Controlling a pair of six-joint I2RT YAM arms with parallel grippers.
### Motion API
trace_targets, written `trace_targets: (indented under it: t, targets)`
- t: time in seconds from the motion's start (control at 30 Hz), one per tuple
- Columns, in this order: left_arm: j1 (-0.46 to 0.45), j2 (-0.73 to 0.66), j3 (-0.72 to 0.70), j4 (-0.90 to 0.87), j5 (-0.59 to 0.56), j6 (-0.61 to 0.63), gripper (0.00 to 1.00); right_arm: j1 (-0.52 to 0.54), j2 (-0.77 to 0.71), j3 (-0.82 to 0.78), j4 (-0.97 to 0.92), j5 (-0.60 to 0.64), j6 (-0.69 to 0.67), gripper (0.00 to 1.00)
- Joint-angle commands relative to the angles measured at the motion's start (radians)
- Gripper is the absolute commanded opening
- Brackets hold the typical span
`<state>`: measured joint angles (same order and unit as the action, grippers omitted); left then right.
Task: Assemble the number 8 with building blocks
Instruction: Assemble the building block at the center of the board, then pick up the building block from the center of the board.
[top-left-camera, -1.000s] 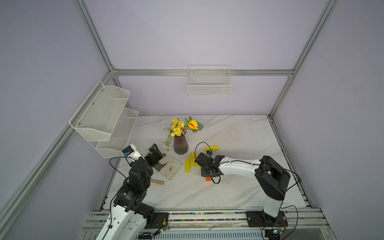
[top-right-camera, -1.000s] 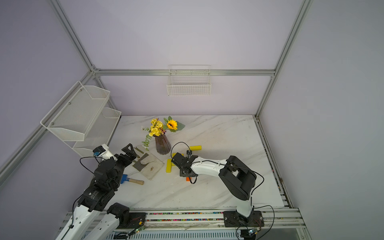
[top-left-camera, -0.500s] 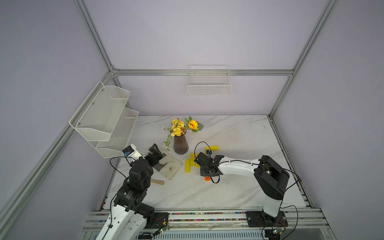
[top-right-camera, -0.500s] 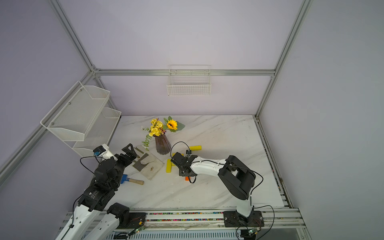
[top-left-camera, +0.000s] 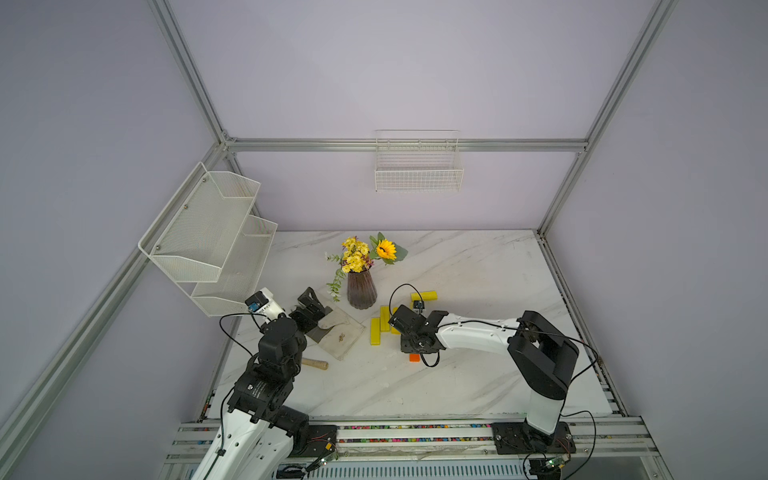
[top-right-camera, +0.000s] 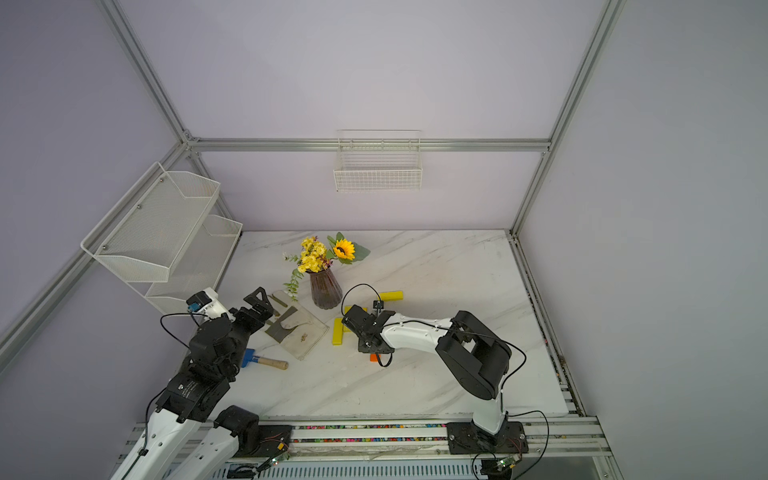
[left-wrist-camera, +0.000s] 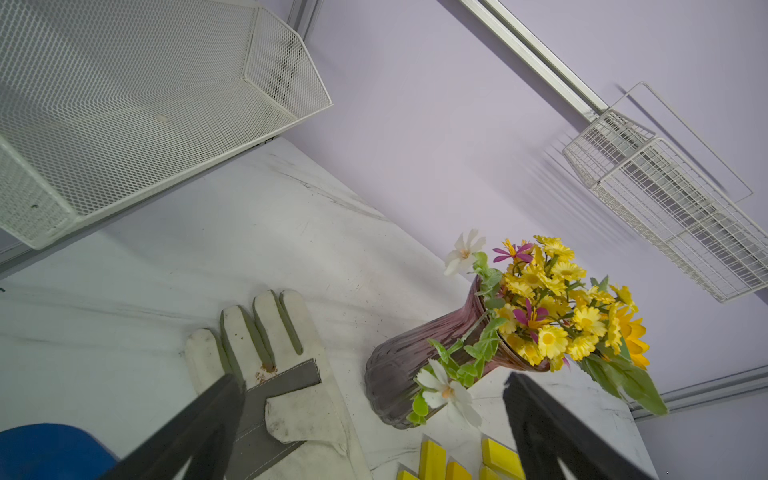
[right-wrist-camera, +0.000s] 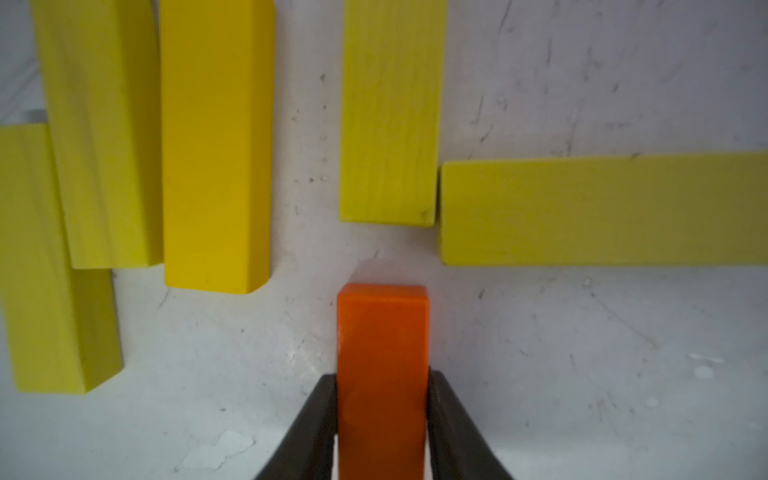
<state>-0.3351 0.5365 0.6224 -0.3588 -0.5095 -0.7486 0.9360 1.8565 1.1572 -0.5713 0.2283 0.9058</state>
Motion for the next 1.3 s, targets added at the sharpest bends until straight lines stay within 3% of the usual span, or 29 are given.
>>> trace_targets:
  t: [0.0, 0.4, 0.63, 0.97, 1.27]
  targets:
    - [-0.004, -0.007, -0.008, 0.034, -0.001, -0.004, 1.0, -0.005, -0.013, -0.02, -0.016, -0.012, 0.01, 0.49]
    - [-0.004, -0.022, -0.009, 0.027, -0.009, 0.001, 1.0, 0.006, -0.122, -0.003, -0.045, 0.039, -0.021, 0.56]
    - [-0.004, -0.033, 0.005, 0.01, -0.033, 0.015, 1.0, 0.127, -0.203, 0.12, -0.113, 0.195, -0.109, 0.61]
    - [-0.003, -0.044, 0.019, -0.003, -0.044, 0.025, 1.0, 0.147, 0.035, 0.212, 0.169, 0.223, -0.151, 0.6]
    - [-0.004, -0.048, 0.014, -0.006, -0.043, 0.031, 1.0, 0.125, 0.211, 0.346, 0.211, 0.175, -0.182, 0.57]
